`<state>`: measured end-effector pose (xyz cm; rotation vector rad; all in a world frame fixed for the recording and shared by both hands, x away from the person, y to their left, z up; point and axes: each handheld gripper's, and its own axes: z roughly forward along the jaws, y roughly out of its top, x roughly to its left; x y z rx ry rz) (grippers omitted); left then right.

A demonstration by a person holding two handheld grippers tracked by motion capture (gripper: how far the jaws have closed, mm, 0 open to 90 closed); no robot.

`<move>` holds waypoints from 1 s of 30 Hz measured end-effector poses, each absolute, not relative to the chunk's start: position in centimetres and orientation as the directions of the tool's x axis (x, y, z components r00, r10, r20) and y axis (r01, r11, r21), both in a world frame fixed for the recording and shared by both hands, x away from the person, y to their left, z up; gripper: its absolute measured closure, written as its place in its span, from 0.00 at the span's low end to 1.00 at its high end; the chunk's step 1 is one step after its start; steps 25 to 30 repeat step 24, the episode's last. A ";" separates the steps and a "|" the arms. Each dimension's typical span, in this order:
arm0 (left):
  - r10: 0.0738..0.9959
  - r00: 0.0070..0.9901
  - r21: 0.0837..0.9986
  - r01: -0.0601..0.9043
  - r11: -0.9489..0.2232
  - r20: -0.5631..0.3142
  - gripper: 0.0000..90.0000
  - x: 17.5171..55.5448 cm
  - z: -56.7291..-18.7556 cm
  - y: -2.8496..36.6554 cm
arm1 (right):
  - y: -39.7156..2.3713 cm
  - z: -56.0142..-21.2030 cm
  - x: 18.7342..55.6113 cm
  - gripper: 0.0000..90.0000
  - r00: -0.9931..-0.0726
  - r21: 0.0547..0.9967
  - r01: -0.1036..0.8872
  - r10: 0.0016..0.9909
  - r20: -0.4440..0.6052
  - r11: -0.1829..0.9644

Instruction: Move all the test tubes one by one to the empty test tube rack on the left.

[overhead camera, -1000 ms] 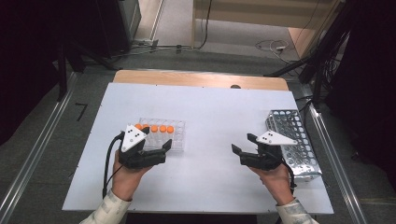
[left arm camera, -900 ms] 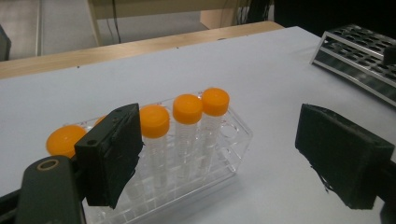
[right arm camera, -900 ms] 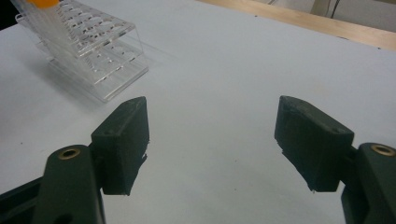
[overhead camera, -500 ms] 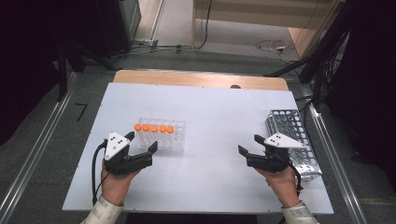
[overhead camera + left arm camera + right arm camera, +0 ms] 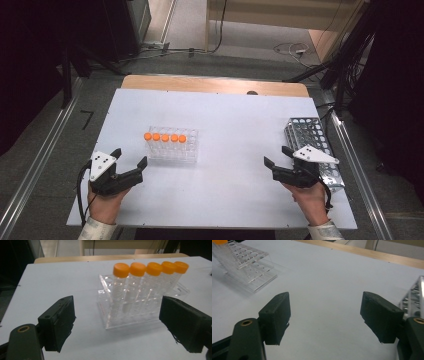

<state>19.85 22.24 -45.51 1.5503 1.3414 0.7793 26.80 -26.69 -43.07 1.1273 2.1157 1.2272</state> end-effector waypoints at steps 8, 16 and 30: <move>0.982 0.155 0.905 0.424 0.036 -0.112 0.15 19.5 -46.3 24.3 | -30.8 -43.0 26.0 0.25 -0.465 0.874 0.436 0.885 0.013 0.216; 0.991 0.070 0.893 0.445 0.067 -0.110 0.15 19.4 -47.4 26.8 | -35.3 -43.5 25.4 0.25 -0.332 0.877 0.466 0.942 0.052 0.116; 0.988 0.034 0.864 0.491 0.115 -0.151 0.15 19.7 -48.4 28.1 | -37.8 -44.4 24.7 0.25 -0.254 0.867 0.495 0.964 0.083 0.056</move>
